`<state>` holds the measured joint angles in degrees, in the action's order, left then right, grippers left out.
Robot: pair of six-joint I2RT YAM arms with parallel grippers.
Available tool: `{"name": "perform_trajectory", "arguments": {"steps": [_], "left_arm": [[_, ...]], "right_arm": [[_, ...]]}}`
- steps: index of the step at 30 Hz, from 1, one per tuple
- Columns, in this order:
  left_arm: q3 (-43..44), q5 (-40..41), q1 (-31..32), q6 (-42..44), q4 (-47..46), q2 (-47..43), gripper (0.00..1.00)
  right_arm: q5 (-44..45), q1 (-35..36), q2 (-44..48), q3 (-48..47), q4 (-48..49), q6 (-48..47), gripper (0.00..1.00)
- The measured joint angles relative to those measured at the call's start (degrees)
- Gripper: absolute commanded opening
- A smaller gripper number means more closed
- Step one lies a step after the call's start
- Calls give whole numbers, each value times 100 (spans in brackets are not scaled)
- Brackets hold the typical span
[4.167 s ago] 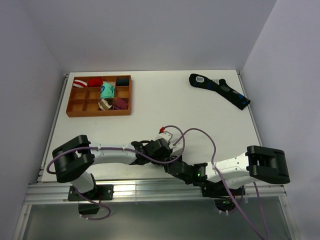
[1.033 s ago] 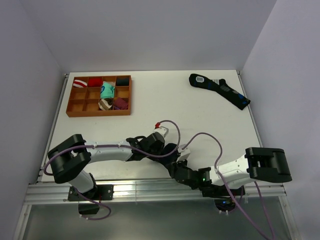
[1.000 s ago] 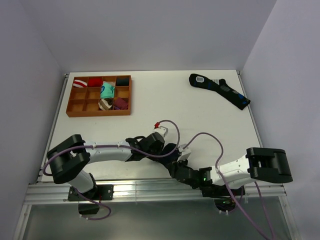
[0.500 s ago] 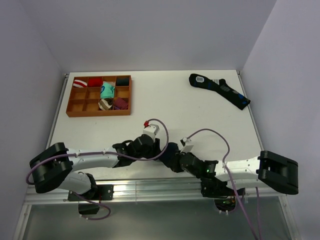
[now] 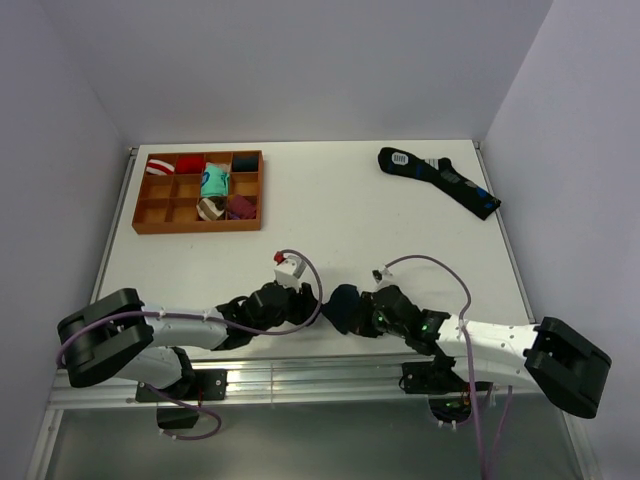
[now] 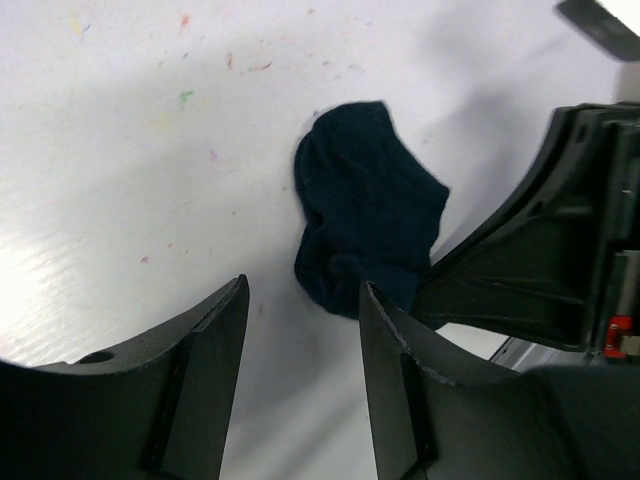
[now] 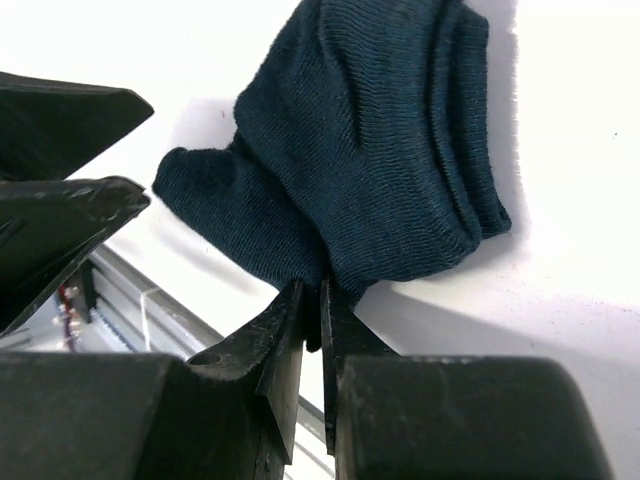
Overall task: Roll the socks
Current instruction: Roll the sock at the center of the board.
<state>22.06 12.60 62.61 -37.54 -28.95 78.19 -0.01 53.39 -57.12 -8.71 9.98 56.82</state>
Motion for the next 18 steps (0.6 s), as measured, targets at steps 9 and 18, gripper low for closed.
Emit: {"name": "perform_trajectory", "arguments": {"steps": [9,18], "left_arm": [[-129,-214,103,164,-1141,367,54],[-131,-221,140,304,-1388,682,53]], "right_arm": [[-756,-529,-177,0,72,20,15],[-925,-643,-280,-72,4,-4,15]]}}
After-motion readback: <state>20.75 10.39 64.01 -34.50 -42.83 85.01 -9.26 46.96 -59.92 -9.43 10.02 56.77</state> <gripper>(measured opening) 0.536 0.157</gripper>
